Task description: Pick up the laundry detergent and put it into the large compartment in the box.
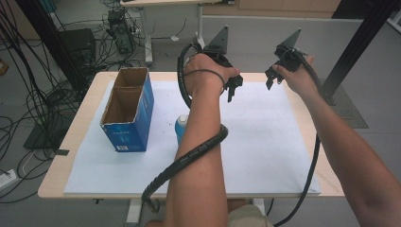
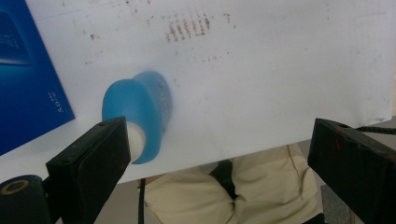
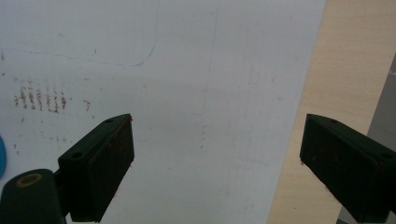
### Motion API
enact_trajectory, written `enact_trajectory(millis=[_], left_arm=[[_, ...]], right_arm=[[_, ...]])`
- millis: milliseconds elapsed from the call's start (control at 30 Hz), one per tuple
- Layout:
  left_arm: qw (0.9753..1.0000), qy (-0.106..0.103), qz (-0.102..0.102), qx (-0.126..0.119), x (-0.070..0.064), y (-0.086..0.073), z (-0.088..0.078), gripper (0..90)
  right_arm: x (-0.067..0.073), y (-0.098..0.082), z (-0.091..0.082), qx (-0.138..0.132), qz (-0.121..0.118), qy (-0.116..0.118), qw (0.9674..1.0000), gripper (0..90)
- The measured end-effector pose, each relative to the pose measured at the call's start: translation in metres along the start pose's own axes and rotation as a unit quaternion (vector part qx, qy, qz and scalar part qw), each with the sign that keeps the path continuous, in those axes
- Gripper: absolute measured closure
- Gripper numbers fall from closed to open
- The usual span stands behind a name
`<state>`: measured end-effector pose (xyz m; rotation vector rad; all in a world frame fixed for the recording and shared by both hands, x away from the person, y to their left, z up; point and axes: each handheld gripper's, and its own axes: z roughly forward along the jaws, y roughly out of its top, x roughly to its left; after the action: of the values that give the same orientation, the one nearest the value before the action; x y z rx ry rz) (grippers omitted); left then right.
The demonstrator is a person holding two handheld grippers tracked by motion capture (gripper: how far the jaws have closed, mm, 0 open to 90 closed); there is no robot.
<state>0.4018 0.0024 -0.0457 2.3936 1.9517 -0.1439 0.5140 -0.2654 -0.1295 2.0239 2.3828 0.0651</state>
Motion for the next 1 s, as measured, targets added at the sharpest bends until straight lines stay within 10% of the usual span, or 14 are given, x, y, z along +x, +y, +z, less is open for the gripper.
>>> enact_trajectory(millis=[1000], left_arm=[[0.9998, 0.015, -0.015, -0.005, 0.014, -0.006, -0.009, 6.2]], right_arm=[[0.003, -0.006, -0.012, -0.009, -0.002, -0.012, 0.9999, 10.2]])
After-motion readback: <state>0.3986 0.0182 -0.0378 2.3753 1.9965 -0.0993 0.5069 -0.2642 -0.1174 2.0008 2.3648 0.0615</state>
